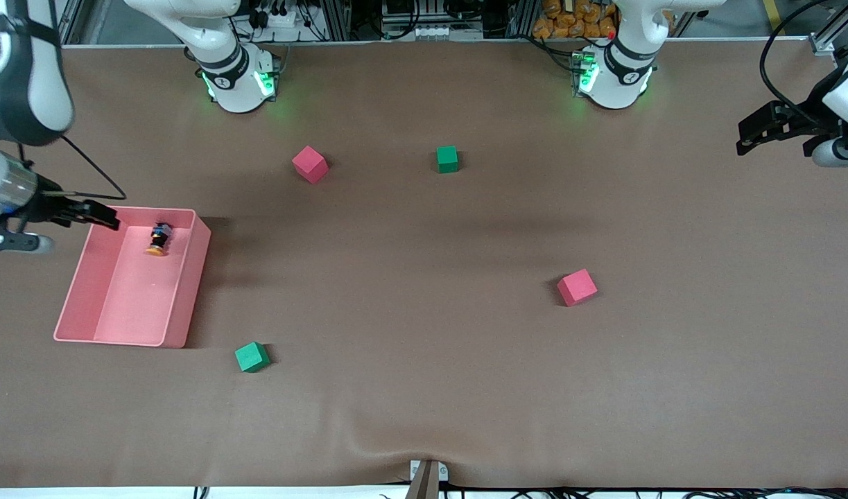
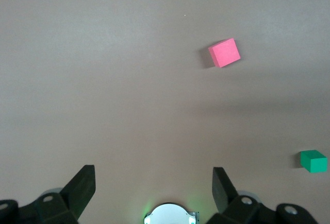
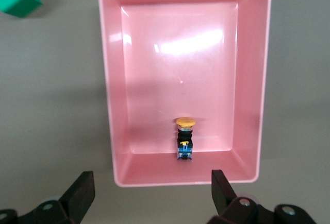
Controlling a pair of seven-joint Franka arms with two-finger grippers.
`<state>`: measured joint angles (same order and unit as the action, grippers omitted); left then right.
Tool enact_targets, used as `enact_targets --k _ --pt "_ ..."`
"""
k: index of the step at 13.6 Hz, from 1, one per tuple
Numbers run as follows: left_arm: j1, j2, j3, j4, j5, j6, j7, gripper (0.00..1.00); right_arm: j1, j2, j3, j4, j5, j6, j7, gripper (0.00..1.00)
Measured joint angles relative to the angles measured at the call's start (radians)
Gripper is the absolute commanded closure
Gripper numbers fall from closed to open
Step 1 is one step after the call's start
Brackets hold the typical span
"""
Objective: Place and upright button with both arms
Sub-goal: 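Lower the right gripper into the pink tray toward the yellow button, then close the right gripper around the button's blue base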
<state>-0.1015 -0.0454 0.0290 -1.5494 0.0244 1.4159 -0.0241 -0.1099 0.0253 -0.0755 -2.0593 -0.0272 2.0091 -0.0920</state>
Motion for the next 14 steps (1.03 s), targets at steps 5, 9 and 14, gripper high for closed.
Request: enact_targets --k 5,9,14 --pt "0.004 0.002 0.002 -0.007 0.000 -0.002 0.000 0.00 -0.083 0.150 0.000 -0.061 0.000 0.172 -0.115 0.00" --pt "0.006 0.002 0.002 -0.007 0.000 -0.002 0.000 0.00 -0.128 0.279 -0.001 -0.062 0.000 0.286 -0.182 0.00" --pt "0.006 0.004 0.002 -0.007 0.000 0.000 0.000 0.00 -0.128 0.298 0.005 -0.062 0.000 0.314 -0.190 0.00"
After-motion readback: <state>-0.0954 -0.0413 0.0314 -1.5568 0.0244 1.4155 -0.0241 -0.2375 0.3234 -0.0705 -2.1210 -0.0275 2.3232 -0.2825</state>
